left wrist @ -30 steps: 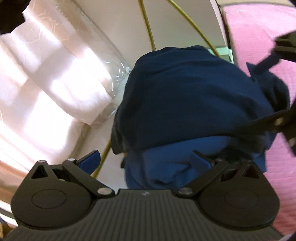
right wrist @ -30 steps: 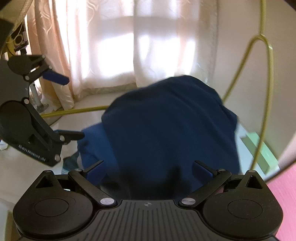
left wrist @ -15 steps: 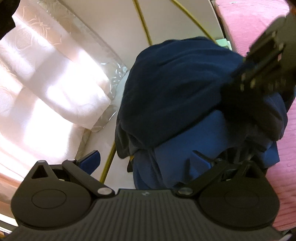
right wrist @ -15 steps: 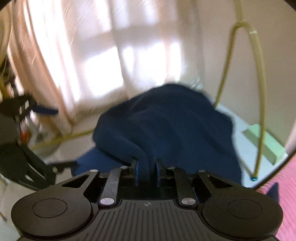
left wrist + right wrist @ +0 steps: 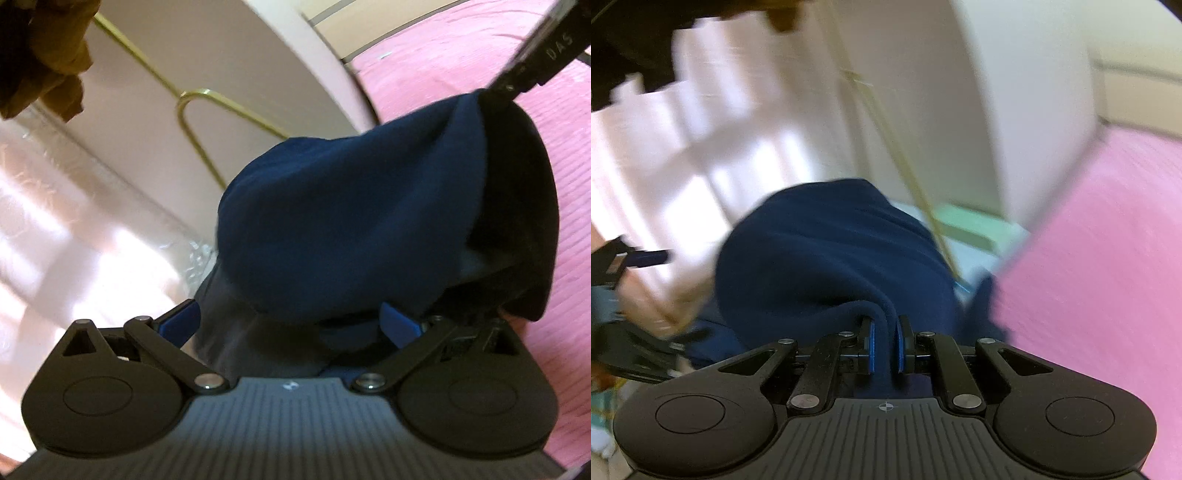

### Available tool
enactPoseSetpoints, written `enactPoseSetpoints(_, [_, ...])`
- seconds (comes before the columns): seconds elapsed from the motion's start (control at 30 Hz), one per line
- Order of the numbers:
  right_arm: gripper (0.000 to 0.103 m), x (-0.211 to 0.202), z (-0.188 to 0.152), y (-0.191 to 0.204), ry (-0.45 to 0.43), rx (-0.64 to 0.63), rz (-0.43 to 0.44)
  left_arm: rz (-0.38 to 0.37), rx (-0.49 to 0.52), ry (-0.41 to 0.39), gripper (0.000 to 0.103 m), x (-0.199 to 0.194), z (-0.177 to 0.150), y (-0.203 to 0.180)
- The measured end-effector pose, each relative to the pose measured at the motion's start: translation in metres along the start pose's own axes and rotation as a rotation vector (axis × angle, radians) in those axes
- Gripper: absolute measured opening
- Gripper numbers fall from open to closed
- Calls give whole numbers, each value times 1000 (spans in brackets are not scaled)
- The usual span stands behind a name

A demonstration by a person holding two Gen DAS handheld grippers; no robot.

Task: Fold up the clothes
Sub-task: 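Lift the navy sweatpants off the pile with the right gripper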

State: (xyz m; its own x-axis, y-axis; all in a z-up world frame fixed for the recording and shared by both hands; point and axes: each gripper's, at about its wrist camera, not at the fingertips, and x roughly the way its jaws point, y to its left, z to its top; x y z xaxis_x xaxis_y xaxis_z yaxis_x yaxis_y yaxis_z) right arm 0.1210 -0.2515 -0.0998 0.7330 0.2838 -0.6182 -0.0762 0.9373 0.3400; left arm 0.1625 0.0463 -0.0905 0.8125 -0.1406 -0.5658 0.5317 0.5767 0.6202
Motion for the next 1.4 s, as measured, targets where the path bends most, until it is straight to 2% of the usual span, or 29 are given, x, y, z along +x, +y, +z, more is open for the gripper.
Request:
enactPoseSetpoints(0.1, [10, -8, -17, -6, 41, -15, -12, -37, -19, 16, 102, -3, -3, -11])
enactPoseSetpoints(0.13, [20, -8, -20, -4, 48, -26, -13, -43, -22, 24, 102, -4, -5, -13])
enactPoseSetpoints(0.17, [44, -7, -23, -2, 54, -35, -14, -50, -25, 29, 102, -6, -6, -14])
enactPoseSetpoints(0.2, [61, -5, -25, 2, 48, -30, -17, -57, -29, 32, 102, -8, -7, -16])
enactPoseSetpoints(0.23, [93, -4, -26, 6, 39, -22, -20, -61, -31, 33, 102, -10, -6, -17])
enactPoseSetpoints(0.3, [97, -1, -27, 20, -3, -46, 1, -69, -34, 34, 102, -13, -5, -19])
enactPoseSetpoints(0.43, [97, 25, -22, 54, -5, -182, 66, -73, -44, 53, 102, -13, -8, -25])
enactPoseSetpoints(0.53, [97, 67, -19, 78, 44, -302, 67, -76, -40, 76, 102, -13, -9, -25])
enactPoseSetpoints(0.7, [97, 136, -12, 81, 115, -314, 65, -72, -25, 99, 102, -17, -13, -28])
enactPoseSetpoints(0.73, [96, 143, -12, 79, 129, -308, 65, -74, -23, 104, 102, -17, -13, -29])
enactPoseSetpoints(0.8, [74, 146, -11, 73, 142, -282, 70, -83, -19, 117, 102, -15, -12, -31])
enactPoseSetpoints(0.83, [46, 142, -10, 68, 141, -261, 76, -88, -18, 124, 102, -14, -12, -32])
enactPoseSetpoints(0.87, [26, 138, -9, 64, 139, -239, 82, -92, -16, 130, 102, -14, -12, -33])
enactPoseSetpoints(0.93, [7, 120, -5, 53, 121, -184, 86, -101, -13, 143, 102, -12, -11, -34])
enactPoseSetpoints(1.17, [4, 26, 10, 6, 15, -36, 17, -142, 12, 156, 102, -10, 4, -49])
enactPoseSetpoints(1.4, [2, -54, 8, -31, -30, 65, -58, -203, 56, 119, 102, -20, 41, -80])
